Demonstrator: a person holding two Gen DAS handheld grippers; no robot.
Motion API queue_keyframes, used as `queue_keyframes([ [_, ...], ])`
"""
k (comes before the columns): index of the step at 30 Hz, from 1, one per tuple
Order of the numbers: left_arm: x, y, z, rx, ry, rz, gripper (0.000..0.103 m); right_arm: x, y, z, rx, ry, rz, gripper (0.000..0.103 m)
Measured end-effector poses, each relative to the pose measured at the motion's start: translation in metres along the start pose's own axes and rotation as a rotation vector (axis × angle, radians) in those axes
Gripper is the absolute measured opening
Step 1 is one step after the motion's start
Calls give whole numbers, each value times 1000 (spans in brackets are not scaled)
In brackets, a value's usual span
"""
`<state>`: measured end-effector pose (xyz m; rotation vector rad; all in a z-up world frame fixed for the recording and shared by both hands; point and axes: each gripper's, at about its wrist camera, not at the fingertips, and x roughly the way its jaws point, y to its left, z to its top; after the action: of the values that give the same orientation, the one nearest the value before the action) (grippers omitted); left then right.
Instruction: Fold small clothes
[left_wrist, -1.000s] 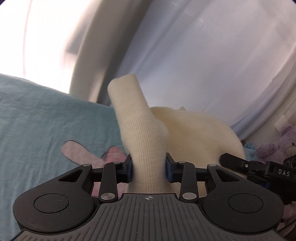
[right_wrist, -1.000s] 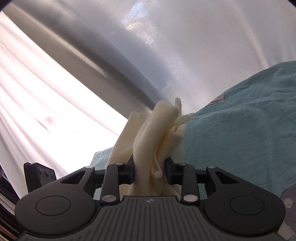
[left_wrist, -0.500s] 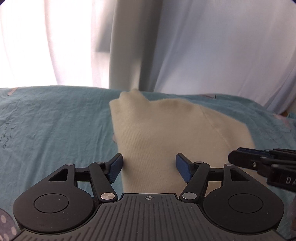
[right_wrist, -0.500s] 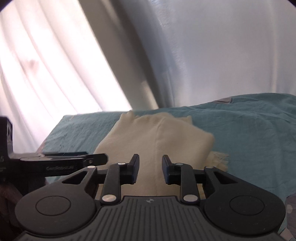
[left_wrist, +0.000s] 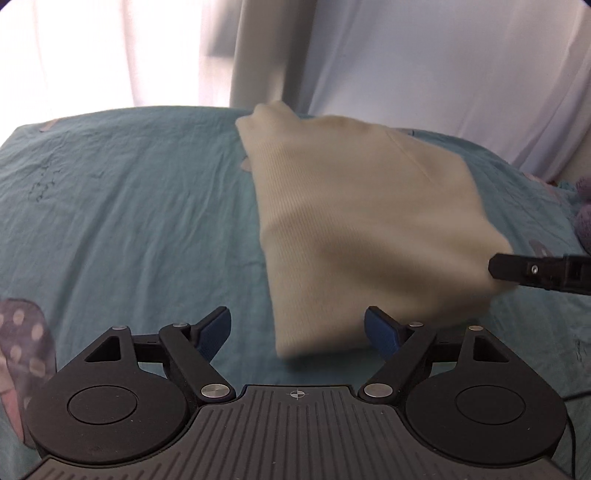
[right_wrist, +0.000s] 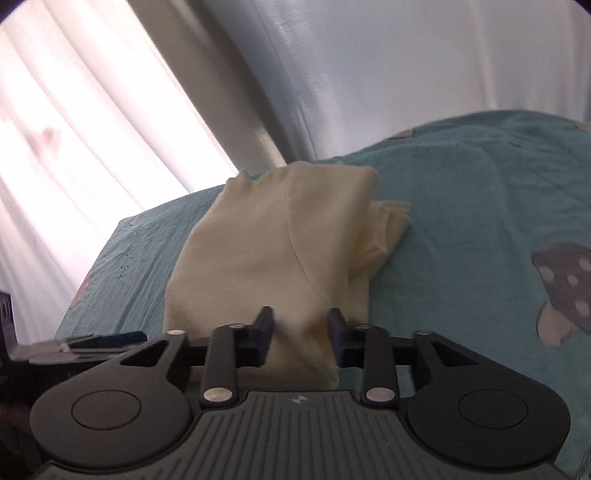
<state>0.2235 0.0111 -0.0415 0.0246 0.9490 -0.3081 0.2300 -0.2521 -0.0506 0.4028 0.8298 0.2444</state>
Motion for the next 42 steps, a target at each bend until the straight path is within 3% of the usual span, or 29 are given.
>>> queue_keyframes([
  [2, 0, -6, -7, 24, -14, 26, 85, -4, -9, -7, 65, 9, 16, 63],
  [4, 8, -11, -7, 38, -9, 69, 85, -1, -13, -10, 126, 33, 66, 59],
  [5, 11, -13, -6, 44, 3, 81, 85, 1, -12, -9, 152, 41, 87, 51],
  [7, 15, -15, -5, 44, 15, 76, 85, 7, -8, -6, 168, 42, 117, 51],
  [9, 16, -13, -4, 20, 0, 88, 86, 12, -4, -5, 157, 33, 95, 40],
  [12, 14, -6, -1, -51, -6, 82, 85, 16, -6, -6, 211, 39, 113, 33],
  [16, 8, 1, -1, -86, -25, 95, 84, 22, -12, -7, 276, 71, 158, 33],
  [18, 5, 5, -1, -100, -29, 101, 84, 19, -9, -7, 283, 55, 187, 26],
  [25, 1, 19, 0, -171, -29, 95, 84, 36, -10, -12, 269, 59, 107, 8],
  [28, -6, 29, 1, -191, -54, 111, 85, 28, -17, -17, 374, 37, 254, 7],
  [30, -7, 37, 1, -202, -53, 105, 89, 26, -25, -21, 427, 40, 298, 7],
  [33, -10, 41, 2, -212, -31, 90, 89, 37, -27, -26, 318, 77, 117, 6],
  [36, -22, 34, 3, -168, -58, 122, 89, 29, -18, -23, 230, 88, 106, 15],
  [40, -35, 33, 17, -127, -126, 181, 92, -4, 16, -10, -36, -36, -56, 21],
  [42, -34, 30, 28, -125, -144, 160, 94, -9, 34, -5, -143, -88, -88, 21],
])
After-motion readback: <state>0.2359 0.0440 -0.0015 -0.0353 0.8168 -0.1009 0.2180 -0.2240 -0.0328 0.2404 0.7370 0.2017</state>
